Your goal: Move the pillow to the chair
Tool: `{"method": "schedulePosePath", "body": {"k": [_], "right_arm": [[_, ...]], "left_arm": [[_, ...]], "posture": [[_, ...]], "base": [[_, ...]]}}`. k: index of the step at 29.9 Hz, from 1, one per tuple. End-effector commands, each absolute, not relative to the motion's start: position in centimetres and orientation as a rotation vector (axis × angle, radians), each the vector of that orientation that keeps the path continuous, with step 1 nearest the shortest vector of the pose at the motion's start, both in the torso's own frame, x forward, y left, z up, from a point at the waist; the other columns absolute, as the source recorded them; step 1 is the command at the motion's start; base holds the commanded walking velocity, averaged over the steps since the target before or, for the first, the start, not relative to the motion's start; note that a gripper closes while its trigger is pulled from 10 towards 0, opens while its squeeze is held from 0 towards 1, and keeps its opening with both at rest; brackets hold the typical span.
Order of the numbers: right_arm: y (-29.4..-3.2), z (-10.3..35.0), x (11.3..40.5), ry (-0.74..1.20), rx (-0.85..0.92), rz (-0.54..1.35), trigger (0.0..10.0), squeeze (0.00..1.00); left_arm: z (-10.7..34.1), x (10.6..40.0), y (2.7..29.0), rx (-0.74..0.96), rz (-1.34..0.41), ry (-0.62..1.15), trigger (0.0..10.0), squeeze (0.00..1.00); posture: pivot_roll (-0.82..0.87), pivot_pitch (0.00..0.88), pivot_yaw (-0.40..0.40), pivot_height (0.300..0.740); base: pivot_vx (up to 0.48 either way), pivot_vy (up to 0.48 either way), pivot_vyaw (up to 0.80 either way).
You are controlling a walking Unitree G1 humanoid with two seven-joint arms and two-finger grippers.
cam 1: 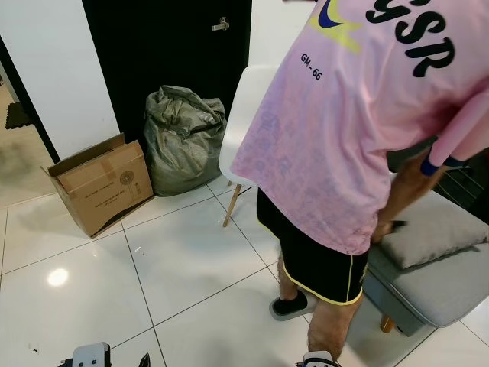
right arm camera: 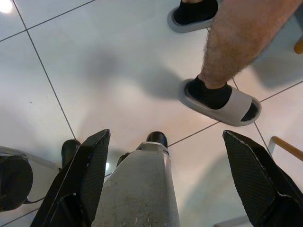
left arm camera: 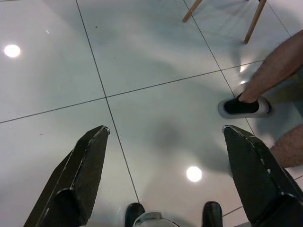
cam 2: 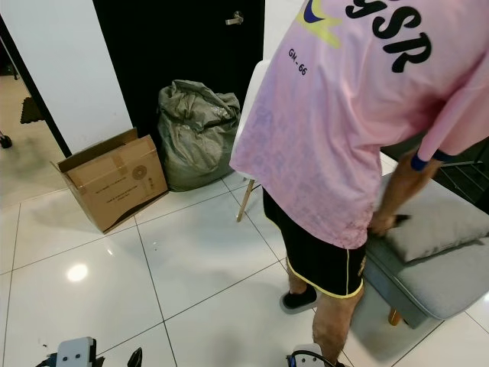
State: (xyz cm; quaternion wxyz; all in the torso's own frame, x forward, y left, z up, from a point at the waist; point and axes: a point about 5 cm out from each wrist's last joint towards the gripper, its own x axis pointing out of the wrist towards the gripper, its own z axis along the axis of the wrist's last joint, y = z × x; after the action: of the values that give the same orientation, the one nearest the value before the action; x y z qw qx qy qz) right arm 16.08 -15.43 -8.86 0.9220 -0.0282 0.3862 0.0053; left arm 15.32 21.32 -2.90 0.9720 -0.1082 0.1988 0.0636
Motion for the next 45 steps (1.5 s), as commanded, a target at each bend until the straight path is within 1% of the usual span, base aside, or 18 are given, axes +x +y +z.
{"method": "schedulePosePath", "body": {"k": [1,13,14,18,20,33,38,41,45], "right_arm": [[-15.4,-8.9,15.8,0.793,-0.041,0.003,10.0,0.0],[-15.3,-8.8,16.1,0.788,-0.037,0.0,10.0,0.0],[-15.3,-8.8,16.1,0.788,-0.035,0.001,10.0,0.0],[-15.3,-8.8,16.2,0.788,-0.033,0.001,10.0,0.0],[-15.2,-8.8,16.2,0.787,-0.032,0.001,10.0,0.0],[-15.3,-8.9,16.1,0.792,-0.023,-0.008,10.0,0.0],[-15.3,-9.0,15.9,0.804,-0.012,-0.025,10.0,0.0],[-15.3,-9.0,15.8,0.81,-0.008,-0.031,10.0,0.0],[-15.6,-9.0,15.8,0.816,-0.089,-0.044,10.0,0.0]], "left_arm": [[-3.1,14.9,21.4,-0.222,0.132,0.419,10.0,0.0],[-2.9,15.2,21.5,-0.222,0.14,0.413,10.0,0.0],[-2.9,15.2,21.6,-0.222,0.141,0.412,10.0,0.0],[-2.9,15.2,21.7,-0.223,0.142,0.412,10.0,0.0],[-2.9,15.3,21.8,-0.223,0.142,0.412,10.0,0.0],[-3.0,15.2,21.9,-0.231,0.139,0.422,10.0,0.0],[-3.1,15.2,22.1,-0.236,0.15,0.422,10.0,0.0],[-2.9,15.4,22.2,-0.234,0.159,0.414,10.0,0.0],[-2.0,17.0,23.0,-0.169,0.189,0.374,10.0,0.0]], "posture": [[-0.11,0.099,-0.013,0.74],[-0.11,0.129,-0.019,0.74],[-0.11,0.142,-0.018,0.74],[-0.11,0.136,-0.017,0.74],[-0.11,0.15,-0.014,0.74],[-0.11,0.151,-0.014,0.74],[-0.11,0.136,-0.017,0.74],[-0.11,0.136,-0.017,0.74],[-0.11,0.135,-0.017,0.74]], "base": [[0.0,0.0,0.0],[0.0,0.0,0.0],[0.0,0.0,0.0],[0.0,0.0,0.0],[0.0,0.0,0.0],[0.0,0.0,0.0],[0.0,0.0,0.0],[0.0,0.0,0.0],[0.0,0.0,0.0]]}}
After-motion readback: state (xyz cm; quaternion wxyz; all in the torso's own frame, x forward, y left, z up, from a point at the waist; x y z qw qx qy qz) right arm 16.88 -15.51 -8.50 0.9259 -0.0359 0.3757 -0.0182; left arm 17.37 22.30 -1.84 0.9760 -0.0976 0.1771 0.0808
